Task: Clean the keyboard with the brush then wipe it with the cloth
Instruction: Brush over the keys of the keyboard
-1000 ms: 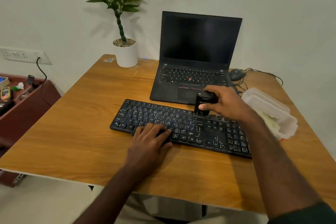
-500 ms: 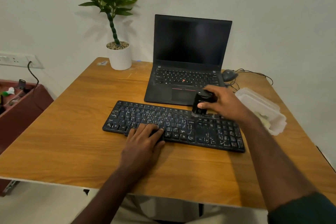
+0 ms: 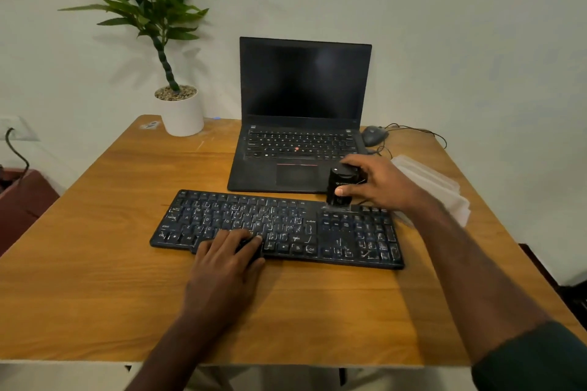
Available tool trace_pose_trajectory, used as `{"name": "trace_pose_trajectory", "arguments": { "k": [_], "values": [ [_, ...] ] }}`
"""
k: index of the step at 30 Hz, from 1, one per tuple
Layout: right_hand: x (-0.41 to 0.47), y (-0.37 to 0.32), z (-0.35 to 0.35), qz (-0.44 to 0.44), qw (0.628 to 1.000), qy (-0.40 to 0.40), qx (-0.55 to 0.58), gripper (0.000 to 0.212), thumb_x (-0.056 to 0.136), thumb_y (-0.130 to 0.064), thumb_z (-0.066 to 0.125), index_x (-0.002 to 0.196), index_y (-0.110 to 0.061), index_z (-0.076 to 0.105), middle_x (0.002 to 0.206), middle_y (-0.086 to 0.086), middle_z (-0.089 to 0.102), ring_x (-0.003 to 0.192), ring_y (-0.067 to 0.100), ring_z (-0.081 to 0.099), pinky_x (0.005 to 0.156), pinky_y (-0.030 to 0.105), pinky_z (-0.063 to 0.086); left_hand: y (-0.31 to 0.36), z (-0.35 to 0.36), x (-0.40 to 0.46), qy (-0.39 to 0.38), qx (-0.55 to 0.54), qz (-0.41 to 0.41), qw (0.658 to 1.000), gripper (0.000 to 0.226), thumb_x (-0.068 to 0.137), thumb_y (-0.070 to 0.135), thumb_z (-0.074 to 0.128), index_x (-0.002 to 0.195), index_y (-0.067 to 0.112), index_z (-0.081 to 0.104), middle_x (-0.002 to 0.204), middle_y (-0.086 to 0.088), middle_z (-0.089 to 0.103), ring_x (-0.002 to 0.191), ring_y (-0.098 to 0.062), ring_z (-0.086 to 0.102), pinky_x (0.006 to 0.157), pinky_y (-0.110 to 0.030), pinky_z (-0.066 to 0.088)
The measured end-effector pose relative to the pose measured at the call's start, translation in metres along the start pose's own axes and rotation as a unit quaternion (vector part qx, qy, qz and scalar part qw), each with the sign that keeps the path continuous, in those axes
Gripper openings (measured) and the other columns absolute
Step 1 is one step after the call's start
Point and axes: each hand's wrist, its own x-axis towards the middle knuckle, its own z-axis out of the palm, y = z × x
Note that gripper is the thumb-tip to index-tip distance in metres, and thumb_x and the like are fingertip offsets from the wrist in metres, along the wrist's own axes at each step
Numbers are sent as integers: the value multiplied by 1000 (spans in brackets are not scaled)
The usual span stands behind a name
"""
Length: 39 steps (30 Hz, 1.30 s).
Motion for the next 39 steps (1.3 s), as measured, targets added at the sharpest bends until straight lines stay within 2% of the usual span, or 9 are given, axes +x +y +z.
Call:
{"name": "trace_pose_trajectory", "arguments": {
  "k": [4,10,13,16,20,24,30,33,39],
  "values": [
    [-9,9,4,-31,996,81,32,33,83,-18,82,112,-20,68,103,-9,70,95,1,66,78,11,49,0,0,1,-2,-4,4,1000,50,91,48,42,123,18,67,117,-1,60,104,-16,49,83,-37,45],
    [-5,8,25,-25,996,70,52,30,84,-23,81,110,-20,66,98,-10,69,90,-2,65,73,12,49,1,-4,6,-23,-4,3,1000,55,89,53,42,122,17,68,116,-2,60,104,-19,52,85,-40,45],
    [-3,1,44,-37,994,82,65,30,85,-26,80,110,-25,64,100,-13,69,93,-1,64,77,13,49,3,-6,13,-25,-10,18,999,68,84,71,45,123,19,65,119,-4,59,111,-22,52,93,-47,44],
    [-8,1,36,-32,995,68,58,30,85,-26,80,111,-25,65,99,-12,69,93,1,65,77,17,49,19,-4,31,-73,11,59,996,89,79,89,33,134,22,57,132,-7,58,124,-26,52,104,-51,39],
    [-19,11,3,-11,999,34,18,34,84,-22,81,113,-27,65,105,-10,70,99,6,67,84,30,57,33,1,62,-163,12,81,983,113,66,100,25,152,27,34,159,-6,31,147,-25,26,119,-53,17],
    [-27,27,-13,-1,997,63,49,40,82,-23,83,119,-22,67,110,-5,71,103,12,69,87,39,59,24,-3,88,-216,35,81,972,129,53,106,31,156,29,16,166,-1,8,152,-22,4,119,-61,7],
    [-14,16,17,-15,995,55,78,27,85,-20,81,107,-18,65,95,-3,69,86,9,69,70,24,55,20,-1,109,-280,51,74,956,142,45,106,41,156,23,11,162,3,19,147,-18,20,119,-57,14],
    [-3,6,34,-27,995,63,76,28,85,-22,81,107,-18,64,94,-4,68,86,7,66,72,21,54,18,-1,111,-277,51,74,957,146,40,108,39,156,22,15,160,4,22,145,-18,23,118,-56,18],
    [-1,0,16,-17,999,29,17,34,86,-24,79,115,-22,63,107,-6,71,102,9,67,89,37,58,15,-6,118,-277,52,60,958,145,40,107,42,155,22,19,157,5,25,142,-17,25,119,-51,18]
  ]
}}
